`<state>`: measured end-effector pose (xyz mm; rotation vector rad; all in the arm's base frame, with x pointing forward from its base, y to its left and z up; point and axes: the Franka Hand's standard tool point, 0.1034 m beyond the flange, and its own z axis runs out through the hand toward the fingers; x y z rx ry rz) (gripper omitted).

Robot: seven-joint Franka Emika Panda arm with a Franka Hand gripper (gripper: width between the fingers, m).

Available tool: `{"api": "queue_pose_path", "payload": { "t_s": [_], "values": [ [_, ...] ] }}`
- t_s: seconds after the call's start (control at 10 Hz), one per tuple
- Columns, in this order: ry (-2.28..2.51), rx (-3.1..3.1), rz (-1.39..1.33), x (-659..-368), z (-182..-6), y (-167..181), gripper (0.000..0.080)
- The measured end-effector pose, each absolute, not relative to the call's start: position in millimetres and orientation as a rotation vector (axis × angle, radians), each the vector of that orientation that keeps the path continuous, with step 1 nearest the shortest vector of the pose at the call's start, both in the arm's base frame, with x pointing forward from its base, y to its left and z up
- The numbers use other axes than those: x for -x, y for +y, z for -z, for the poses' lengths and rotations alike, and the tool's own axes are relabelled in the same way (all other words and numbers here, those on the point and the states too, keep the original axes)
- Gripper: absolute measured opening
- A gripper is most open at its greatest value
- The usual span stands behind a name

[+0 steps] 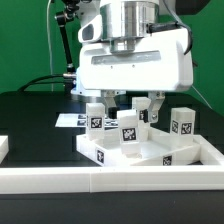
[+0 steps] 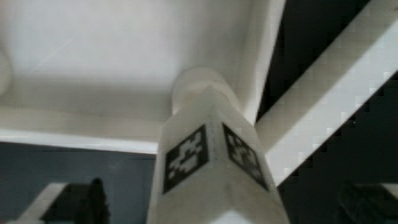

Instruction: Assemble square table

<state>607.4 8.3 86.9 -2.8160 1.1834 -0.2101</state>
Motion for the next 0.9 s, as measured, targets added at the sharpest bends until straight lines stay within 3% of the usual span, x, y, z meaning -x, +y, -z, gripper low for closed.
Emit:
{"api": "queue_pose_path", "payload": {
  "t_s": [0.9],
  "values": [
    [0.212, 3.123, 0.235, -607.6, -86.5, 3.7, 0.0649]
  ]
}}
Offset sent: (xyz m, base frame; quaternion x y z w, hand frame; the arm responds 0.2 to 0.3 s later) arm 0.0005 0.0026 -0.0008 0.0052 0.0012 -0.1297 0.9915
